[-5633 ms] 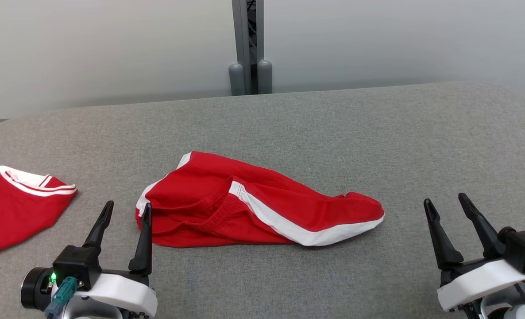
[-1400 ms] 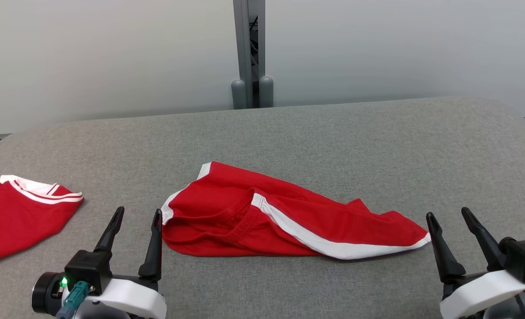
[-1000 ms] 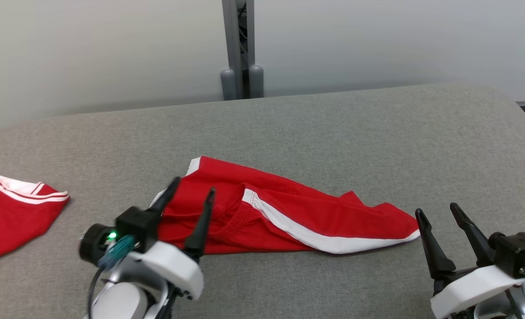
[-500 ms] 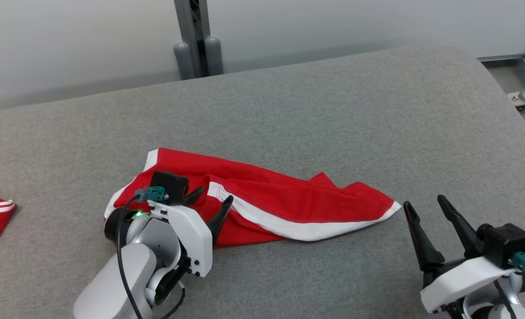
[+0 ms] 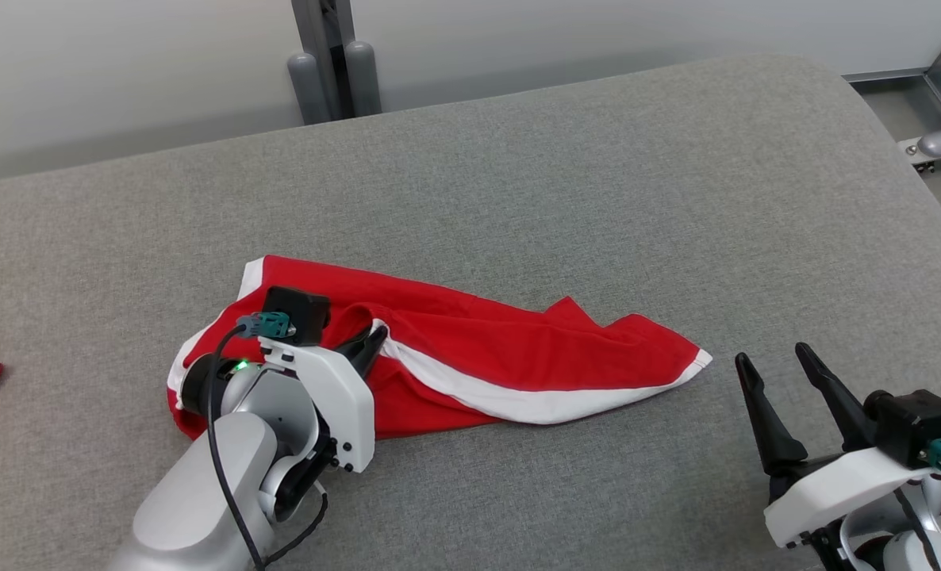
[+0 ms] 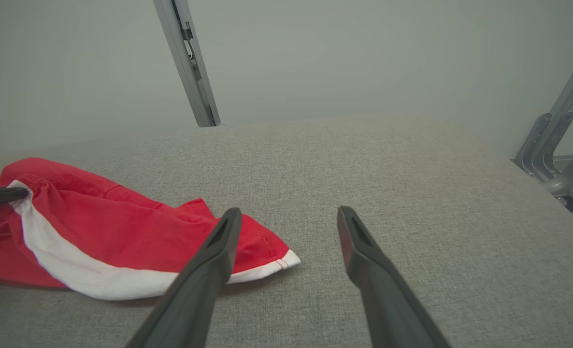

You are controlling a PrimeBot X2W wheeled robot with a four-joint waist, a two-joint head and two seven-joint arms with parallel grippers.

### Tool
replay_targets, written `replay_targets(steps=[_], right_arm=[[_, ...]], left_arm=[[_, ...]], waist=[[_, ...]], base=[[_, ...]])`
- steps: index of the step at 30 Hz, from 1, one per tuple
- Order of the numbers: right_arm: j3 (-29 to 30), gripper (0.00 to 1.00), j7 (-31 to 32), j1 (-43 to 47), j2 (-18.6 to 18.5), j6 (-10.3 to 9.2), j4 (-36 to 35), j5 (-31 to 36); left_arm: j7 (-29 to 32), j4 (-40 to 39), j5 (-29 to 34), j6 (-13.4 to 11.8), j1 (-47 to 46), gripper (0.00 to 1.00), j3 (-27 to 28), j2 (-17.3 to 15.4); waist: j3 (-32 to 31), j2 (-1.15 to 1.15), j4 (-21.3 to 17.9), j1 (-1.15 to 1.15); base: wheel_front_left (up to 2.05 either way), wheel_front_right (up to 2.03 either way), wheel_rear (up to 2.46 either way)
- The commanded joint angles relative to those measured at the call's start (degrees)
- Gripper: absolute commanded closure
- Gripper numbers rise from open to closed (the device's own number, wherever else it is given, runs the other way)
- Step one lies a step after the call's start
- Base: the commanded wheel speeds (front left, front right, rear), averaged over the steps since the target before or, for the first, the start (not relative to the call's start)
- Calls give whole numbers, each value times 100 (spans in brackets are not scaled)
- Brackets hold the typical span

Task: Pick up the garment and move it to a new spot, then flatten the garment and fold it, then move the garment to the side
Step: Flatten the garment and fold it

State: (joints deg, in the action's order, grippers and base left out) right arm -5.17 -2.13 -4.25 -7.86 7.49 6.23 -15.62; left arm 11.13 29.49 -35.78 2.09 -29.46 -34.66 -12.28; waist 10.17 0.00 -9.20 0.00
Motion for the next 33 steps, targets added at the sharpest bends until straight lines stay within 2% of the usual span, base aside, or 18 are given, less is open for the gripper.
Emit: replay_targets(steps=[1, 6, 12, 17, 19, 20, 21, 22, 23, 28, 33], right_arm=[[21, 0, -23, -60, -86, 1, 38, -33], [-129, 0, 87, -364, -378, 1, 498, -146], [-645, 0, 78, -962, -680, 1, 1406, -478], [-1060, 0, 15, -1311, -794, 1, 2057, -734], [-1186, 53, -16, -1402, -814, 1, 2274, -842], [-1186, 53, -16, -1402, -814, 1, 2274, -842], [-1267, 61, -10, -1443, -817, 1, 2388, -903], [-1347, 75, -9, -1462, -814, 1, 2480, -963], [-1398, 100, -32, -1485, -810, 1, 2568, -1012], [-1528, 100, -273, -1573, -847, -2, 2813, -1264], [-1278, 100, -867, -1602, -902, 0, 2542, -1430]], left_arm=[[-13, -15, 42, 27, -93, 100, -11, -35], [-28, -190, 111, -1, -201, 100, -79, -39], [-46, -436, 215, -25, -301, 100, -178, -19], [-102, -580, 271, -46, -312, 100, -236, -7], [-116, -628, 281, -60, -313, 100, -251, -4], [-116, -628, 281, -60, -313, 100, -251, -4], [-121, -646, 284, -58, -313, 100, -252, -9], [-142, -668, 278, -66, -309, 100, -247, -15], [-156, -686, 276, -73, -301, 100, -247, -25], [-334, -813, 300, -147, -206, 100, -187, -74], [-594, -1101, 303, -288, -72, 100, -65, -147]], waist=[[21, 0, 24, 0], [189, 0, 142, 0], [427, 0, 353, 0], [558, 0, 495, 0], [591, 0, 527, 0], [591, 0, 527, 0], [606, 0, 536, 0], [619, 0, 541, 0], [629, 0, 543, 0], [623, 0, 533, 0], [464, 0, 514, 0]], base=[[0, 0, 0], [0, 0, 0], [0, 0, 0], [0, 0, 0], [0, 0, 0], [0, 0, 0], [0, 0, 0], [0, 0, 0], [0, 0, 0], [0, 0, 0], [0, 0, 0]])
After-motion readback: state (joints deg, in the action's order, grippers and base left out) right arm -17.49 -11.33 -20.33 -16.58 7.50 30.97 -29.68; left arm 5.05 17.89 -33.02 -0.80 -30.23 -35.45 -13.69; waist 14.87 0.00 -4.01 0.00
